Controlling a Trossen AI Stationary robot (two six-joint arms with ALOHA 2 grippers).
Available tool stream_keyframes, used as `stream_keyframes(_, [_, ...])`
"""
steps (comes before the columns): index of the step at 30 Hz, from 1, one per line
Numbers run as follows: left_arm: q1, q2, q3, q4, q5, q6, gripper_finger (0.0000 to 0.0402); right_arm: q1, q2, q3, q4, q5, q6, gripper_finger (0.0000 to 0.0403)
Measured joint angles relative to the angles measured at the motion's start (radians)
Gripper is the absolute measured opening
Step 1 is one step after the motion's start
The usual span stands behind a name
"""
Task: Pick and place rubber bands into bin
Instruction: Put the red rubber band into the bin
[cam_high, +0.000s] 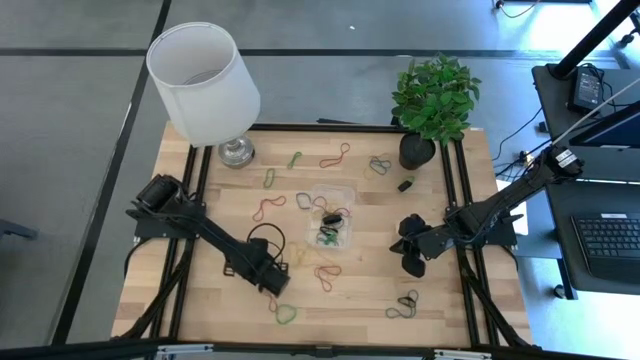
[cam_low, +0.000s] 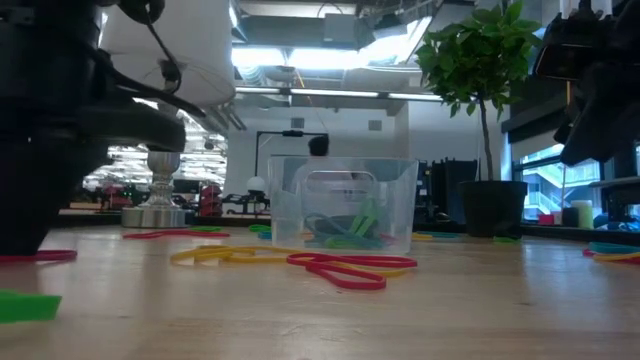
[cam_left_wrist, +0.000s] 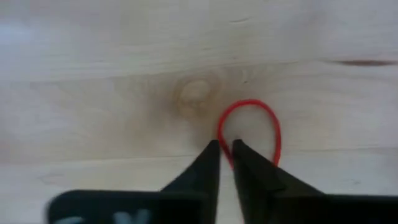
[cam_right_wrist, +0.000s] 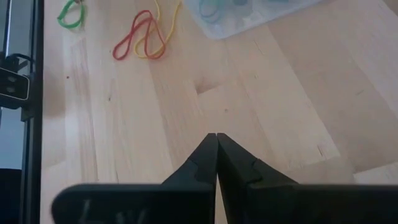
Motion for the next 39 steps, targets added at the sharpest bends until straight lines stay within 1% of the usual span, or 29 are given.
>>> stream_keyframes(2, [-0.001,0.000,0.000,-0.001,0.001,0.018,0.0008,0.000,0.000,0.000,0.000,0.000,0.000,0.0012])
stream_keyframes(6, [-0.002,-0.017,0.007,-0.011,0.000,0.032,0.0002,0.000,0.000,0.000,0.000,0.000,-0.001,0.0012])
stream_keyframes(8, [-0.008,-0.028,0.025,-0.046,-0.025,0.038,0.0002,0.000,0.000,0.000,0.000,0.000,-0.001,0.0012])
stream_keyframes(12, [-0.012,-0.086,0.095,-0.151,-0.115,0.060,0.0001,0.000,0.000,0.000,-0.001,0.000,-0.005,0.0012])
stream_keyframes(17, [-0.013,-0.151,0.181,-0.240,-0.240,0.089,0.0001,0.000,0.000,0.000,-0.001,0.000,-0.006,0.0012])
stream_keyframes(20, [-0.013,-0.177,0.233,-0.259,-0.346,0.136,0.0001,0.000,0.000,0.000,-0.001,0.000,-0.008,0.0012])
stream_keyframes(22, [-0.013,-0.191,0.271,-0.253,-0.441,0.182,0.0001,0.000,0.000,0.000,-0.001,0.000,-0.008,0.0012])
stream_keyframes(24, [-0.006,-0.198,0.312,-0.234,-0.542,0.246,0.0001,0.000,0.000,0.000,-0.001,0.000,-0.019,0.0012])
stream_keyframes(25, [0.001,-0.198,0.332,-0.233,-0.576,0.284,0.0001,0.000,0.000,0.000,-0.001,0.000,-0.026,0.0012])
stream_keyframes(28, [0.045,-0.198,0.393,-0.223,-0.621,0.407,0.0001,0.000,0.000,0.000,-0.001,0.000,-0.029,0.0012])
stream_keyframes(31, [0.114,-0.198,0.426,-0.165,-0.625,0.566,0.0001,0.000,0.000,0.000,-0.001,0.000,-0.028,0.0012])
stream_keyframes(34, [0.188,-0.198,0.441,-0.046,-0.623,0.741,0.0001,0.000,0.000,0.000,0.000,0.000,-0.028,0.0012])
stream_keyframes(36, [0.238,-0.198,0.441,0.038,-0.597,0.854,0.0002,0.000,0.000,0.000,0.006,0.000,-0.028,0.0012])
stream_keyframes(39, [0.301,-0.193,0.441,0.125,-0.550,0.966,0.0001,0.000,0.000,0.000,0.024,0.000,-0.026,0.0012])
